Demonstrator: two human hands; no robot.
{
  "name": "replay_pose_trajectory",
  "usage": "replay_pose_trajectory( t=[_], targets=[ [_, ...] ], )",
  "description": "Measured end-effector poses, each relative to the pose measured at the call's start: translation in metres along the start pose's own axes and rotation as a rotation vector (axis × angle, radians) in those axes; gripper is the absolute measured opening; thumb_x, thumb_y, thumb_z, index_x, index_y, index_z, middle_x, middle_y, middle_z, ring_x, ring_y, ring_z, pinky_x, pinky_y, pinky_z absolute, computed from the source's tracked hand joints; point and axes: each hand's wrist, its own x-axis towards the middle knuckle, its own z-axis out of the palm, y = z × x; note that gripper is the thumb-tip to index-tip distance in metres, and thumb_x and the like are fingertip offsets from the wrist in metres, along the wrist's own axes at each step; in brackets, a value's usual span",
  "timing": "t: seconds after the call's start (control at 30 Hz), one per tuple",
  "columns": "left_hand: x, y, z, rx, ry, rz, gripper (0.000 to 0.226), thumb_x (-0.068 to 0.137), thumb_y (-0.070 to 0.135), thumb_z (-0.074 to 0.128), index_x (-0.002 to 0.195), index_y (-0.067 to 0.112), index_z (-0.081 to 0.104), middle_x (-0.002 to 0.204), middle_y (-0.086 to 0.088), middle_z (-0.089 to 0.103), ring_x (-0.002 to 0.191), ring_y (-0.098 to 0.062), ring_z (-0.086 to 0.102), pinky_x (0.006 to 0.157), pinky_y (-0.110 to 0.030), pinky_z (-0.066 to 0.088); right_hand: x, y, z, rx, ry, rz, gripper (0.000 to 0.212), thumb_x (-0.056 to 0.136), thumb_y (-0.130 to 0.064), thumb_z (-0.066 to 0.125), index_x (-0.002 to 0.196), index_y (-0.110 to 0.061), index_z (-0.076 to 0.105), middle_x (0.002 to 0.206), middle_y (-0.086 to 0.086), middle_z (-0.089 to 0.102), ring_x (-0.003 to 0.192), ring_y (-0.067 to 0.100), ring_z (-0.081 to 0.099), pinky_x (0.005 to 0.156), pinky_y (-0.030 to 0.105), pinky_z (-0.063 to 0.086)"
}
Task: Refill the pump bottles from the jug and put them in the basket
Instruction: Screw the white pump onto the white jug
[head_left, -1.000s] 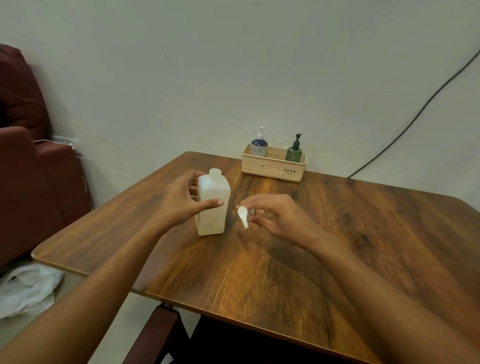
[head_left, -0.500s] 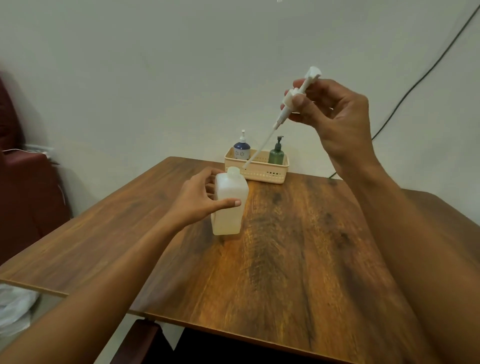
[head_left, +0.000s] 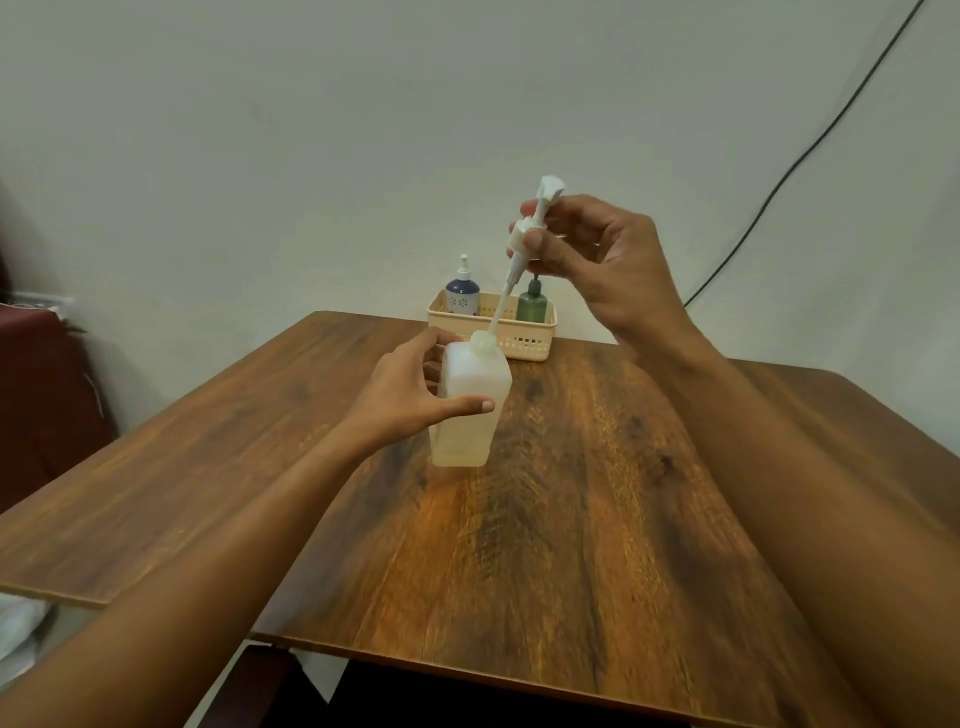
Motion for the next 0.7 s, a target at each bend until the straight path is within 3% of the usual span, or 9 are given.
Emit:
replay_pose_trajectory(
  t=[0.2,0.37,0.5,0.7],
  targets=[
    [-0.001,0.010,0.004,-0.056,0.004,0.026,0.079,0.070,0.056,0.088,0.134,0.023,0.056,0.128,0.005,0.064,0.108,-0.012,0.068,0.085,-0.040,0.063,-0.012,0.026,0.013,-0.075,-0.157,0.086,0.037,0.098,-0.022,0.078,0.133,-0.012,0.073,0.131,-0.001,0.077,0.121,0.012,0.074,0.108,0.045,0.058],
    [0.001,0.017,0.006,-0.064,0.010,0.036,0.083,0.065,0.065,0.085,0.132,0.026,0.056,0.127,0.005,0.064,0.106,-0.012,0.068,0.083,-0.039,0.064,-0.022,0.042,0.011,-0.070,-0.217,0.159,0.037,0.098,-0.029,0.078,0.134,-0.017,0.075,0.130,-0.006,0.078,0.125,0.008,0.071,0.114,0.047,0.054],
    [0.000,0.021,0.008,-0.081,-0.001,0.030,0.086,0.061,0.069,0.084,0.130,0.027,0.057,0.124,0.008,0.065,0.104,-0.010,0.068,0.083,-0.037,0.064,-0.026,0.049,0.010,-0.049,-0.208,0.188,0.035,0.099,-0.029,0.077,0.132,-0.017,0.076,0.125,-0.006,0.079,0.121,0.009,0.073,0.111,0.044,0.056],
    [0.002,0.024,0.013,-0.080,0.018,0.037,0.081,0.068,0.057,0.088,0.134,0.021,0.058,0.127,0.002,0.066,0.107,-0.014,0.068,0.085,-0.042,0.063,-0.027,0.051,0.010,-0.167,-0.143,0.153,0.042,0.091,-0.030,0.086,0.128,-0.012,0.078,0.119,-0.003,0.081,0.109,0.006,0.076,0.096,0.026,0.062]
  ],
)
